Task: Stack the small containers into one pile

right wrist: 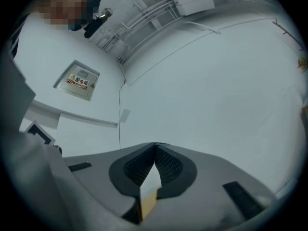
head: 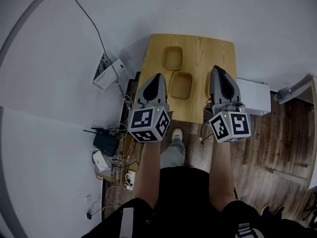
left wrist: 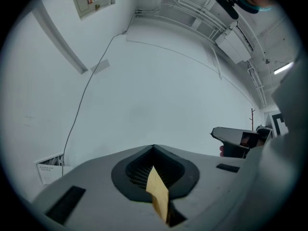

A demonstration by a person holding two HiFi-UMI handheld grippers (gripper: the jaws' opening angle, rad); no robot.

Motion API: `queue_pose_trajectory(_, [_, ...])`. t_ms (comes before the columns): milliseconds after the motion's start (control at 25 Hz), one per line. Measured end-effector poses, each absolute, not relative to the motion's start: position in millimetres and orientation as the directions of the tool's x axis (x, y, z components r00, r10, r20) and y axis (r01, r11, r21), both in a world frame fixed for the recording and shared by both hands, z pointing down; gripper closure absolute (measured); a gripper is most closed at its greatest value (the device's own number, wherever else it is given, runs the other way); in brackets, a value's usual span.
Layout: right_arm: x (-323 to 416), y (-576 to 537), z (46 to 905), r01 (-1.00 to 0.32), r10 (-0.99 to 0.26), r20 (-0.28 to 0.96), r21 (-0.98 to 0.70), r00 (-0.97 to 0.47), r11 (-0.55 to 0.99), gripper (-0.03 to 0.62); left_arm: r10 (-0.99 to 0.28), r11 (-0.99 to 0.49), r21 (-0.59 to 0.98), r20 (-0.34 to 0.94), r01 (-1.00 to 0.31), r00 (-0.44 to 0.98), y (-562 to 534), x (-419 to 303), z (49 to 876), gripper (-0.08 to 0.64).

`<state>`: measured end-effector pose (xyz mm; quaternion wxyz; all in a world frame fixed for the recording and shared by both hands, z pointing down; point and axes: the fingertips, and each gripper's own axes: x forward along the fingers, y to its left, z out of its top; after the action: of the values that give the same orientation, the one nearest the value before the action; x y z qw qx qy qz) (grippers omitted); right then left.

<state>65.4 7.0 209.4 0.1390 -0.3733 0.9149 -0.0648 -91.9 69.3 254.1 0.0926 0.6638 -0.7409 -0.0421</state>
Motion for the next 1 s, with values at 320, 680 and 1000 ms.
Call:
queue_pose_trajectory(320, [-2, -70, 249, -0.701, -0.725, -0.076, -0.204, -0.684, 0.683, 0.588, -0.987, 0.112, 0.265, 0.138, -0.958, -0.078, -13, -158, 293, 0.554])
queue_pose_trajectory(680, [-4, -132, 222, -0.763, -0.784, -0.089, -0.183, -0.615, 0.620, 0.588, -0.999, 0.001, 0.244, 0.048, -0.970, 0.011, -85, -175, 249, 0.554])
queue_pose_trajectory(1000, [-28, -162, 203, -0.749, -0.768, -0.086, -0.178, -0.634, 0.638, 0.587, -0.997, 0.054, 0.253, 0.075, -0.966, -0.036, -112, -206, 237, 0.554])
